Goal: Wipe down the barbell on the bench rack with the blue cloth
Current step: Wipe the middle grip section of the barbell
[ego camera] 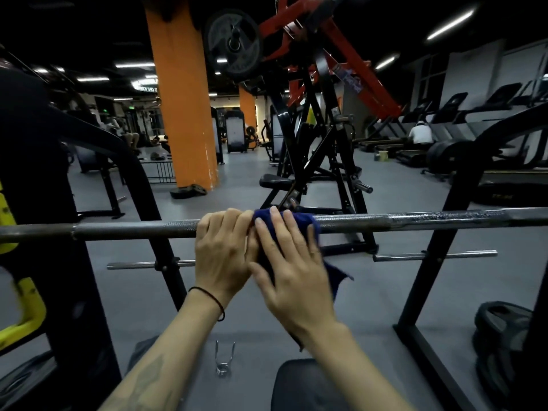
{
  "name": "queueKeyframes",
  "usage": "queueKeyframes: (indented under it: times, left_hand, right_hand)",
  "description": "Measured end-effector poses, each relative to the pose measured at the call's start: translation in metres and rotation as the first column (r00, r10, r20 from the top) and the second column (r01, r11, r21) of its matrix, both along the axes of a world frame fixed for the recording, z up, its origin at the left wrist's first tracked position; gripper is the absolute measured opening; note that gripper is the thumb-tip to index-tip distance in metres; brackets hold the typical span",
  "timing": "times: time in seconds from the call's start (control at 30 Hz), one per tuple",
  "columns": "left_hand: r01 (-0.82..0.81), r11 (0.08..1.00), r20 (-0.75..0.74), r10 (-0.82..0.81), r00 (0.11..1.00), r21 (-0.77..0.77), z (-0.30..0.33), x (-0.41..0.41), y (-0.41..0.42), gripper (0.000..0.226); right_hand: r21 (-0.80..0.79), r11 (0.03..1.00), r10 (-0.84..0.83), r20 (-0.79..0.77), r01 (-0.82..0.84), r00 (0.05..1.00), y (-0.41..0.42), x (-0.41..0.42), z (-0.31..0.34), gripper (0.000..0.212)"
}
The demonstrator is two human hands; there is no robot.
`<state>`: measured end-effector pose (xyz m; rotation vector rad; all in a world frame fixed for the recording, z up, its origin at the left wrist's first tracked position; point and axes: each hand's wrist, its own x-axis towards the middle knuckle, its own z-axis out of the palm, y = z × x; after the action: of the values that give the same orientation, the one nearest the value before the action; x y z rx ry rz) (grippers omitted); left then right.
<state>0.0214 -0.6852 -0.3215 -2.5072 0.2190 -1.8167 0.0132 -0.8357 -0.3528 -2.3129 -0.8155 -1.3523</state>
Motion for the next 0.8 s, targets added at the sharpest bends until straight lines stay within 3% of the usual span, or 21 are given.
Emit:
queueKeyframes:
  times: [0.1, 0.23, 0.4, 0.47, 0.53, 0.63, 0.7, 0.8]
  left_hand:
    - [-0.057, 0.998, 0.033, 0.058, 0.998, -0.034, 0.008, 0.004, -0.005, 0.034]
    - [-0.101, 0.994, 0.092, 0.105, 0.99, -0.043, 0.014, 0.01, -0.003, 0.038]
    - [-0.088, 0.995, 0.135, 0.083, 0.987, 0.036, 0.019, 0.01, 0.001, 0.038]
    - [-0.072, 0.997, 0.15, 0.066, 0.987, 0.031, 0.023, 0.009, -0.001, 0.039]
    - [-0.077, 0.996, 0.145, 0.071, 0.987, 0.039, 0.028, 0.01, 0.001, 0.043]
    - [-0.133, 0.99, -0.012, 0.133, 0.991, 0.041, 0.037, 0.012, 0.003, 0.056]
    - [-0.184, 0.982, -0.185, 0.19, 0.964, 0.05, 0.044, 0.01, 0.001, 0.063]
    - [-0.211, 0.969, -0.285, 0.24, 0.928, 0.126, 0.045, 0.011, 0.002, 0.073]
  right_hand:
    - [0.089, 0.99, -0.112, 0.044, 0.108, 0.993, -0.037, 0.014, 0.001, 0.056]
    - [0.367, 0.923, -0.085, -0.107, 0.119, 0.991, -0.004, 0.004, 0.005, 0.061]
    - [0.057, 0.998, -0.006, 0.003, 0.006, 1.0, 0.002, -0.002, 0.002, 0.059]
    - [0.082, 0.994, -0.07, 0.032, 0.067, 0.997, -0.022, 0.008, -0.002, 0.055]
    - [0.232, 0.967, -0.102, -0.028, 0.106, 0.994, -0.025, 0.007, -0.003, 0.057]
    - [0.335, 0.941, -0.015, -0.11, 0.051, 0.994, 0.018, -0.006, 0.002, 0.063]
    - [0.231, 0.973, 0.029, -0.085, -0.009, 0.996, 0.032, -0.009, 0.002, 0.064]
    - [0.045, 0.998, -0.051, 0.038, 0.05, 0.998, -0.005, 0.003, -0.002, 0.058]
